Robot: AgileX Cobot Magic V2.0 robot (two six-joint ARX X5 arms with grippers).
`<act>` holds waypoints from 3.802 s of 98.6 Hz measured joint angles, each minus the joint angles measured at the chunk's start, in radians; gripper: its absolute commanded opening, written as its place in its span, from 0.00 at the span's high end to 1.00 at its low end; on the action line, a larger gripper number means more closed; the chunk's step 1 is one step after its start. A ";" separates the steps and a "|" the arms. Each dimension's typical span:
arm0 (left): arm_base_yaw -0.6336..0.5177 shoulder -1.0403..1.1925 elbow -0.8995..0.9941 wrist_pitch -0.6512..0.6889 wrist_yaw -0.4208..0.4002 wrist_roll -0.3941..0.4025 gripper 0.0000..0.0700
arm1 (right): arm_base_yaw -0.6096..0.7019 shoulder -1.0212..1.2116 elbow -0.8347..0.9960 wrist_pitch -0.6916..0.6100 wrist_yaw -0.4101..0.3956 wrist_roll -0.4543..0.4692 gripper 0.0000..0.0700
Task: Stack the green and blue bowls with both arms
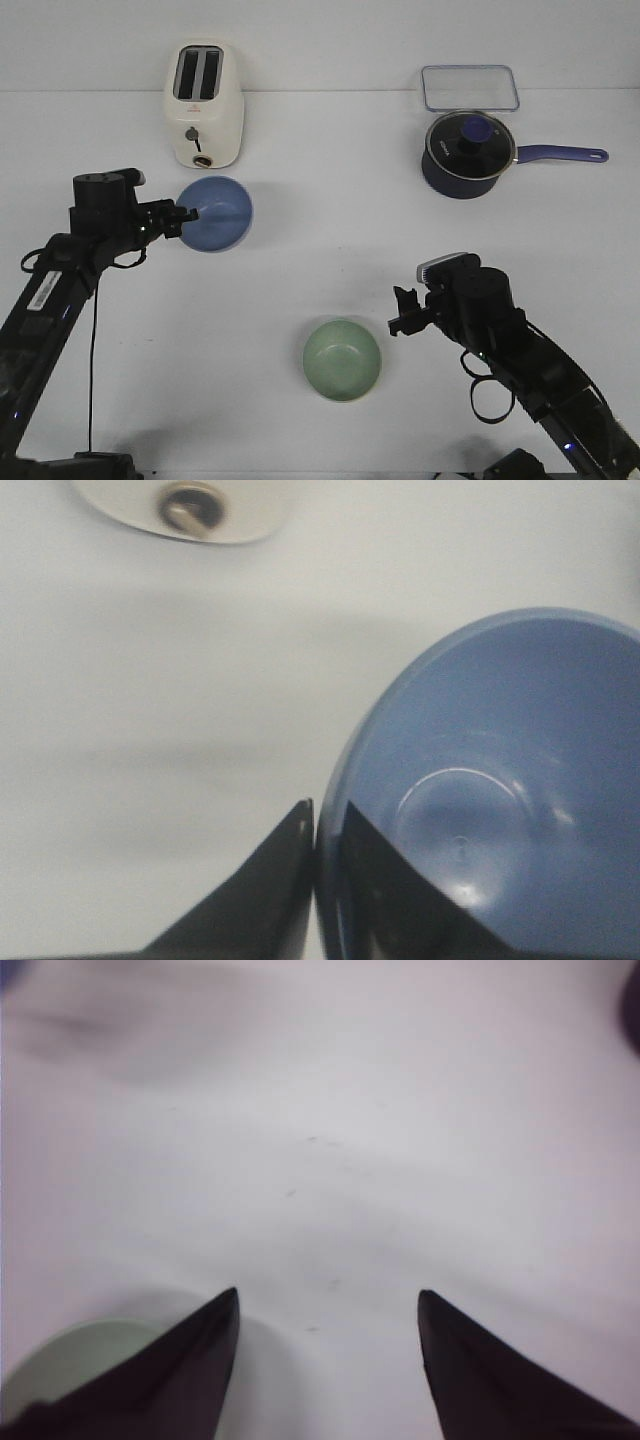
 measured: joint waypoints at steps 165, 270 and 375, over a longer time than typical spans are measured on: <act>-0.275 -0.461 -0.214 0.104 -0.513 0.114 0.98 | -0.409 -0.099 -0.055 0.146 -0.187 -0.104 1.00; -0.012 -1.078 -0.834 0.485 -0.512 0.192 0.98 | -0.397 -0.626 -0.505 0.576 0.021 -0.130 1.00; 0.128 -1.387 -1.218 0.586 -0.306 0.234 0.98 | -0.397 -0.626 -0.505 0.576 0.023 -0.130 1.00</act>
